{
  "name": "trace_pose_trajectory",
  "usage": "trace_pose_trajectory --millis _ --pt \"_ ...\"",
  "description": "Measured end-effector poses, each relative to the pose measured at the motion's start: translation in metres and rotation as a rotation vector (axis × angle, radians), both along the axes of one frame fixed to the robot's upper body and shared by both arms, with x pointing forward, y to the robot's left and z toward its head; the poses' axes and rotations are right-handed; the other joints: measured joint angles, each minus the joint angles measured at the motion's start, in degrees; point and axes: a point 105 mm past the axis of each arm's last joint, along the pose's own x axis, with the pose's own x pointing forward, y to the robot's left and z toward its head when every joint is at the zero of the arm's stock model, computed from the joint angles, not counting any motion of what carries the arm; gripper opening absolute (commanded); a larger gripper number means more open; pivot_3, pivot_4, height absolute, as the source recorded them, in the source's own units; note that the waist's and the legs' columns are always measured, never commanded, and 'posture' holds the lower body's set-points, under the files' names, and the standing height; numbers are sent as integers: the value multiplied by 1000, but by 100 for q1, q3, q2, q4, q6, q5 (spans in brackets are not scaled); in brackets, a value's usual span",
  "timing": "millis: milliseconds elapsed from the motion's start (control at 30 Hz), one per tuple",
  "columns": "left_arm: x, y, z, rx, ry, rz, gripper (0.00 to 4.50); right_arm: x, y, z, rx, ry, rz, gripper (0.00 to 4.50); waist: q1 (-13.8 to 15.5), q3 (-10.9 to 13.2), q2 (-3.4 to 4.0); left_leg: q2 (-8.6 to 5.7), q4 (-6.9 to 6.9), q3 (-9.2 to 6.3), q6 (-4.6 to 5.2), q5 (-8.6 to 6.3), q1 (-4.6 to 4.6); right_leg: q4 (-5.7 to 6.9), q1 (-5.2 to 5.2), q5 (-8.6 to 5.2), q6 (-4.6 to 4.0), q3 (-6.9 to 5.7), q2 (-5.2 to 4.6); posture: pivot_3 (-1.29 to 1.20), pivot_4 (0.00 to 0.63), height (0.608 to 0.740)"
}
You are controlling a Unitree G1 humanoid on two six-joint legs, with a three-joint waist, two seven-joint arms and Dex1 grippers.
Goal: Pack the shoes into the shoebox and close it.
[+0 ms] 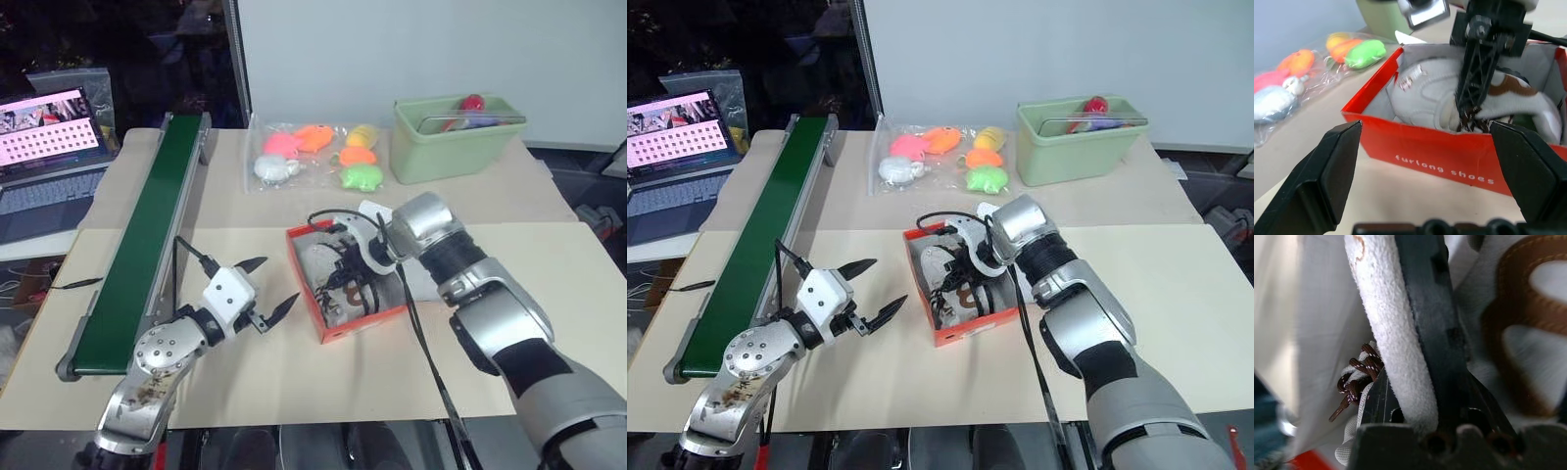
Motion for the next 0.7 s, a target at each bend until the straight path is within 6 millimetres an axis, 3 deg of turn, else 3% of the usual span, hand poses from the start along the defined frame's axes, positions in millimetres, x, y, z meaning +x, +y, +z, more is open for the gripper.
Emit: trace_pose_trajectory --millis 200,333,500,600,633,700 --pt "0 0 0 -12 -1 15 4445 3 16 -12 -77 -68 152 806 -41 -5 -1 5 1 0 -2 -1 79 -6 78 -1 0 -1 5 0 150 729" --pt "-1 0 0 -13 -2 19 4445 6 20 -14 -85 -64 149 806 -65 -12 -7 4 -1 1 -2 -1 111 -3 103 -2 -2 -1 6 0 150 729" --pt "0 0 -1 -12 8 24 4500 10 25 -12 -32 -52 92 2396 -130 -14 -9 5 -1 -1 -2 0 100 5 88 0 -4 1 9 0 150 729" --pt "0 0 -1 -12 9 24 4500 15 28 3 16 -54 44 3450 -143 -11 -6 5 -1 -2 -2 0 79 4 70 0 -4 1 7 0 150 729" --pt "0 0 -1 -12 9 24 4500 16 29 12 27 -61 34 3682 -143 -11 -6 5 -1 -3 -2 0 75 4 66 0 -4 1 7 0 150 729" --pt "0 -1 0 -12 4 21 4500 19 33 31 61 -81 26 3682 -135 -10 -5 5 -1 -7 -2 0 64 1 61 0 -4 -1 7 0 150 729"
